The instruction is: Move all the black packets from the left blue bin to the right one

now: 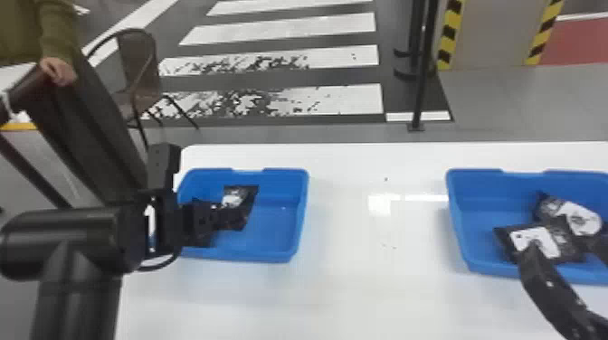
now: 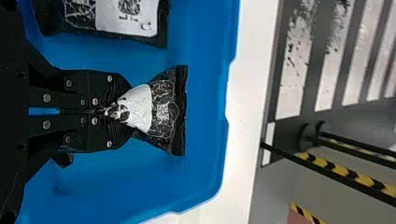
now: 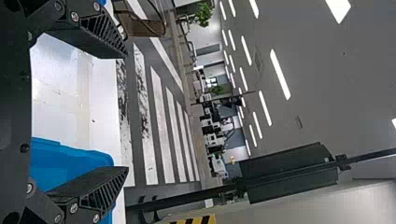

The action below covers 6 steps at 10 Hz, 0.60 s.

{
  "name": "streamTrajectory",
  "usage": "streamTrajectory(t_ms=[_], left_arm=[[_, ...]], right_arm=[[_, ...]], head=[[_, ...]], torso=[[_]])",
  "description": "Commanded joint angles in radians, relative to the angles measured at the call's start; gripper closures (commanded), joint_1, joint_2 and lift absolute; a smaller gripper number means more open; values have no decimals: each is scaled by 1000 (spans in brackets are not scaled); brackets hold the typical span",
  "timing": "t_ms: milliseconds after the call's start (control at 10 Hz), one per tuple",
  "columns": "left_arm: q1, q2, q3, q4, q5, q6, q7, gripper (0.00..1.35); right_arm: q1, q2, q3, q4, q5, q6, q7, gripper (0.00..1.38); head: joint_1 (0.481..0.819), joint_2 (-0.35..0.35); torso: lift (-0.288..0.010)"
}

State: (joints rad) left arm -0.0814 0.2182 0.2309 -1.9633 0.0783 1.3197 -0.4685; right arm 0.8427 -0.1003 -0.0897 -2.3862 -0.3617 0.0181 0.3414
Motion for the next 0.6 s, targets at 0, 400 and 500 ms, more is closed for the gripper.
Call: streamTrajectory(t_ms=[0,400,500], left_arm=[[89,-10,-10,-122,107,-100,-12,1208],[251,-36,-121,-286,247,-326,-50,1208],[273,-39,-153,-301,275,-341,-55,1208]], right_arm=[[-38,-1,2,2,-9,21,15,176],[-195,-12,40,51,-83,176,145,180],[-229,-12,52,58,-91,217,163,182]], head=[[695,176],[695,59],[695,43]], torso=[[-140],[-140],[-140]])
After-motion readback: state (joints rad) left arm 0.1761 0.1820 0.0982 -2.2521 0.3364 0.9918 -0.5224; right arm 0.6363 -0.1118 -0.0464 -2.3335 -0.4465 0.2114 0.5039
